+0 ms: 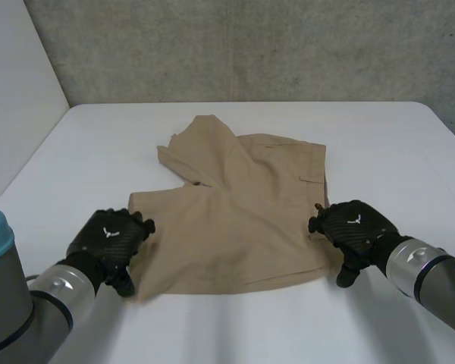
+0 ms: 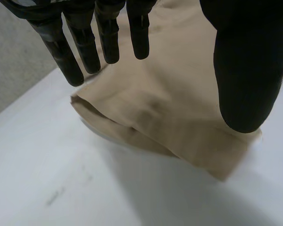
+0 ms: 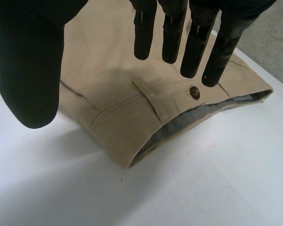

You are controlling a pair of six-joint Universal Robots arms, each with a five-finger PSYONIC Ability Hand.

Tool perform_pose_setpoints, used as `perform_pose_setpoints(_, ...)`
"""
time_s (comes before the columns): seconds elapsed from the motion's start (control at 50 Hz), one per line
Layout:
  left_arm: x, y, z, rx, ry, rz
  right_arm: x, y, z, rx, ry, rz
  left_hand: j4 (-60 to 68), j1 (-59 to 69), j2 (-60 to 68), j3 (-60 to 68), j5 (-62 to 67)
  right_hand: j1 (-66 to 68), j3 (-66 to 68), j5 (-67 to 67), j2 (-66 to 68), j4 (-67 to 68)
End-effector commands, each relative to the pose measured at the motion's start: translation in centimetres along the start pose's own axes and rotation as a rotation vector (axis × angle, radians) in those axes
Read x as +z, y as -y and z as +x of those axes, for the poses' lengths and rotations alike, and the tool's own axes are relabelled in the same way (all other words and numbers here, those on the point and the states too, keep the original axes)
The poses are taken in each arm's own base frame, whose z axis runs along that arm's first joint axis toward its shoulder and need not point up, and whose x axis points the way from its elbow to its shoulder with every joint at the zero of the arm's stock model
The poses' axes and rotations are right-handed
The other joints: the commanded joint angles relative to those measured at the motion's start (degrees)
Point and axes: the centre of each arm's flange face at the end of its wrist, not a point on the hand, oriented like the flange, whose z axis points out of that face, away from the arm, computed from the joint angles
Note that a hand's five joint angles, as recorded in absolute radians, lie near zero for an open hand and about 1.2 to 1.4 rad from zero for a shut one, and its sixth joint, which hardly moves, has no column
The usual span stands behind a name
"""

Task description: Fold the shorts.

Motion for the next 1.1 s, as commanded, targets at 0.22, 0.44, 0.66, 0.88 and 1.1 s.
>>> perform_pose_setpoints(0.22, 0.2, -3.0, 1.2, 0.006, 0.027, -0.155, 1.6, -1.9, -0.8, -0.046, -0.009, 0.001, 8.76, 9.13, 8.9, 8.85, 8.56, 14.99, 12.3, 10.73, 12.02, 10.97)
perform_pose_setpoints(0.44, 1.7, -3.6, 1.4, 0.011, 0.044, -0.137, 2.9, -2.6, -0.5, -0.059, -0.029, 0.026, 40.35, 40.73, 40.5, 40.45, 40.15, 39.33, 36.64, 35.07, 36.36, 35.31)
perform_pose_setpoints(0.66, 0.9, -1.3, 1.5, 0.019, 0.062, -0.022, 2.9, -2.2, 0.0, -0.068, -0.053, 0.048, 59.55, 59.92, 59.69, 59.64, 59.34, 59.85, 57.16, 55.58, 56.88, 55.83)
perform_pose_setpoints(0.88, -3.8, 3.4, 0.3, 0.04, 0.114, 0.15, -3.0, 2.3, 0.1, -0.149, -0.017, -0.016, 59.55, 59.92, 59.69, 59.64, 59.34, 59.85, 57.16, 55.58, 56.88, 55.83)
perform_pose_setpoints(1.1, -8.1, 1.4, 1.4, 0.137, -0.016, -0.08, -8.2, 1.9, -2.9, -0.263, 0.283, -0.293, 59.55, 59.92, 59.69, 59.64, 59.34, 59.85, 57.16, 55.58, 56.88, 55.83)
